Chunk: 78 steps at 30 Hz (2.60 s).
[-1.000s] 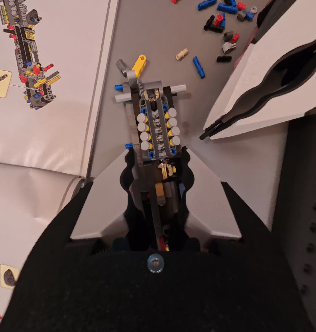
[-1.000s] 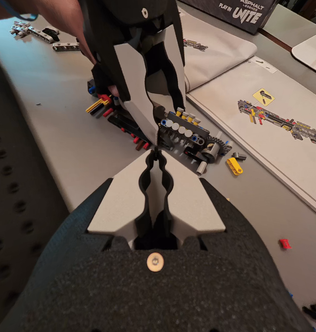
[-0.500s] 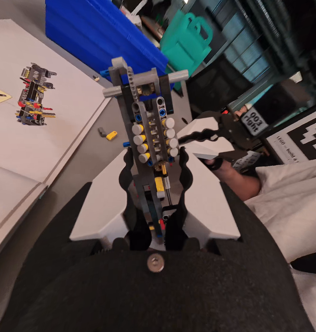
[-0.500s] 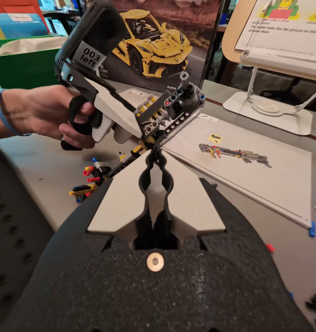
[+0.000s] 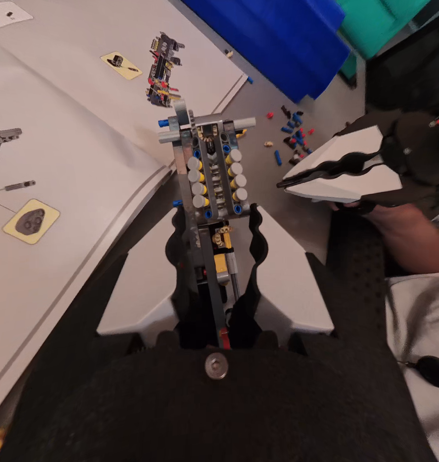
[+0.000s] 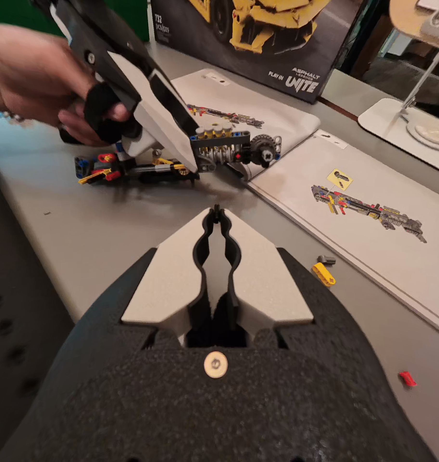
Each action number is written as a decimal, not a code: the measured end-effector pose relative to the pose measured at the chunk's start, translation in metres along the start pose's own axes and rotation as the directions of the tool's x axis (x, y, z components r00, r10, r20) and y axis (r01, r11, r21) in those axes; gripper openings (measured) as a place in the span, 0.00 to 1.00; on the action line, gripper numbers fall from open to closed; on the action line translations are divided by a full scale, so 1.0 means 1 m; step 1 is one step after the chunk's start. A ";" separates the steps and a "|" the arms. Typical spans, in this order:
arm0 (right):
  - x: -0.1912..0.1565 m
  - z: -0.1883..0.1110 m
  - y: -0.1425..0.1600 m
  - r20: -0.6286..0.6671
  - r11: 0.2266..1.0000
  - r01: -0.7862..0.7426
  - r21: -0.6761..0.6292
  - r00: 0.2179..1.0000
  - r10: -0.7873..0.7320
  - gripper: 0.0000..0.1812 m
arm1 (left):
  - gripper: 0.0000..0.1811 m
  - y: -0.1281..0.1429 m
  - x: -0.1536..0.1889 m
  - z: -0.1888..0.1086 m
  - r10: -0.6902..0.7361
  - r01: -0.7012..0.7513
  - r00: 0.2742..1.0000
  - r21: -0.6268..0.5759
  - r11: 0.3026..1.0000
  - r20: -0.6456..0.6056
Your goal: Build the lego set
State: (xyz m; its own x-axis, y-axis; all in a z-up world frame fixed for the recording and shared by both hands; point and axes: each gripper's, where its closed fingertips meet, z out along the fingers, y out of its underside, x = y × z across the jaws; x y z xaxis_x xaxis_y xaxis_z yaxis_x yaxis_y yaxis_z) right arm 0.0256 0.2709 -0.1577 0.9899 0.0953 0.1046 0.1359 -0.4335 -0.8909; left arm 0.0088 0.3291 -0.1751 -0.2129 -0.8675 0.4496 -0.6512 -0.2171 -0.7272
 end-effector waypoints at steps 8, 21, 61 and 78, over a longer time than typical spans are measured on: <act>-0.009 0.003 0.004 0.020 0.999 0.040 -0.023 0.999 -0.040 0.02 | 0.28 0.009 0.000 0.006 0.246 -0.231 0.963 -0.130 0.964 0.113; -0.009 0.000 0.002 0.056 1.000 -0.010 0.003 0.998 0.009 0.02 | 0.31 0.000 0.006 -0.028 0.339 -0.339 0.941 -0.137 0.931 -0.024; 0.014 -0.022 -0.016 0.113 0.959 -0.229 0.167 0.971 0.213 0.02 | 0.04 0.023 0.029 -0.018 0.408 -0.547 0.836 -0.602 0.582 -0.365; 0.017 -0.027 -0.017 0.132 0.945 -0.267 0.187 0.960 0.245 0.02 | 0.03 0.033 0.043 -0.024 0.977 -0.742 0.211 -0.646 0.181 0.033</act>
State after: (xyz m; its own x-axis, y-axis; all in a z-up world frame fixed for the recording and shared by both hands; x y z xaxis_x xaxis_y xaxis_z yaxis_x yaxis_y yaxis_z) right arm 0.0416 0.2555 -0.1283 0.9789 0.1038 -0.1762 -0.1431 -0.2678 -0.9528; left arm -0.0394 0.2953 -0.1668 -0.6573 -0.4093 -0.6328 -0.4307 0.8930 -0.1303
